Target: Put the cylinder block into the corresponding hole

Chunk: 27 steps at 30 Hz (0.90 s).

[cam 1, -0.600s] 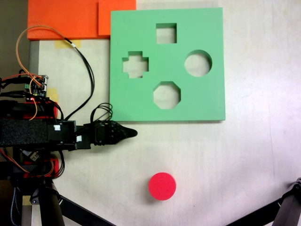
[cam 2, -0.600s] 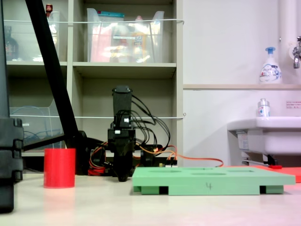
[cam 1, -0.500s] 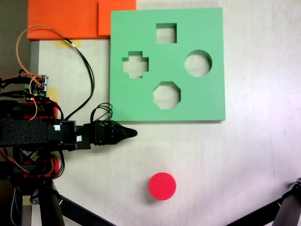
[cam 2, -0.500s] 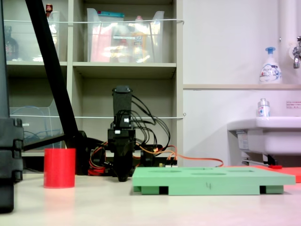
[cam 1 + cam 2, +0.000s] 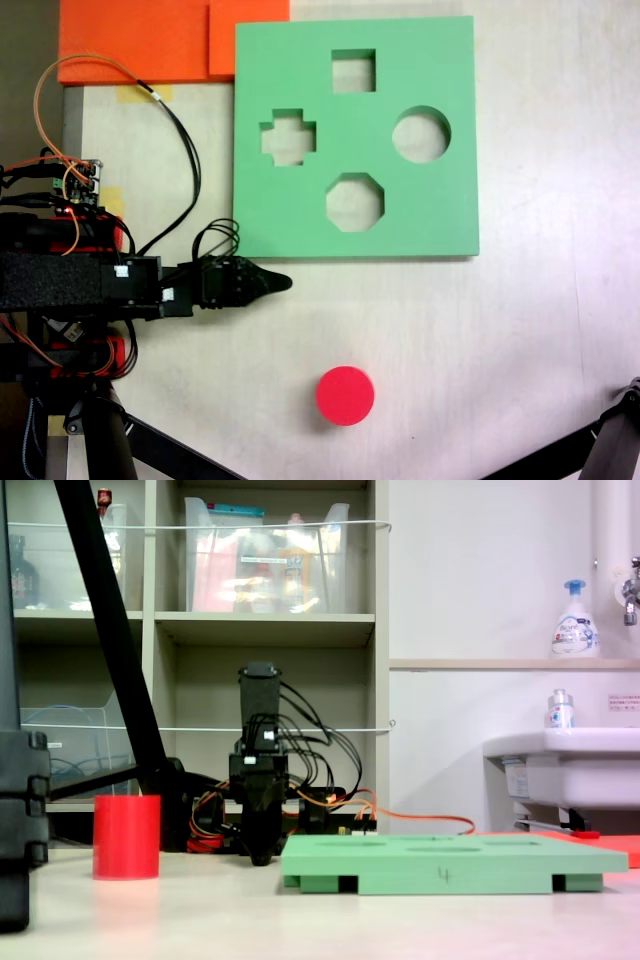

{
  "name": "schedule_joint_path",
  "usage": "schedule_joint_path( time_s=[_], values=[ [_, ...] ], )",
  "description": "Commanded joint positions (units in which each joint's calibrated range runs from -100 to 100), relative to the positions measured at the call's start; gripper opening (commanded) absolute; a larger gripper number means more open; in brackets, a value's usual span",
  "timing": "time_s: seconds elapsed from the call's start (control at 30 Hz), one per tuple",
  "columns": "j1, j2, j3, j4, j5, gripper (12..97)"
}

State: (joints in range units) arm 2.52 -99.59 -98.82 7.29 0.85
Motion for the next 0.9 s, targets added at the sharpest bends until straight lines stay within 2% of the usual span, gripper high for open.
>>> schedule_joint_path(
  time_s=[0.0, 0.17, 0.3, 0.4, 0.53, 0.67, 0.87],
  values=[
    [-0.05, -0.41, -1.18, -5.22, -0.24, 49.3],
    [0.39, -0.41, -1.18, -5.32, -0.24, 49.9],
    [-1.37, -0.41, -1.18, -5.22, 0.93, 51.1],
    [-2.39, -0.41, -1.18, 3.25, 1.61, 52.1],
    [-3.71, -0.41, -1.18, 19.62, 12.89, 51.1],
    [-4.00, -0.41, -1.18, 36.95, 30.72, 51.5],
    [-6.30, -0.41, -1.18, 46.29, 46.01, 51.9]
  ],
)
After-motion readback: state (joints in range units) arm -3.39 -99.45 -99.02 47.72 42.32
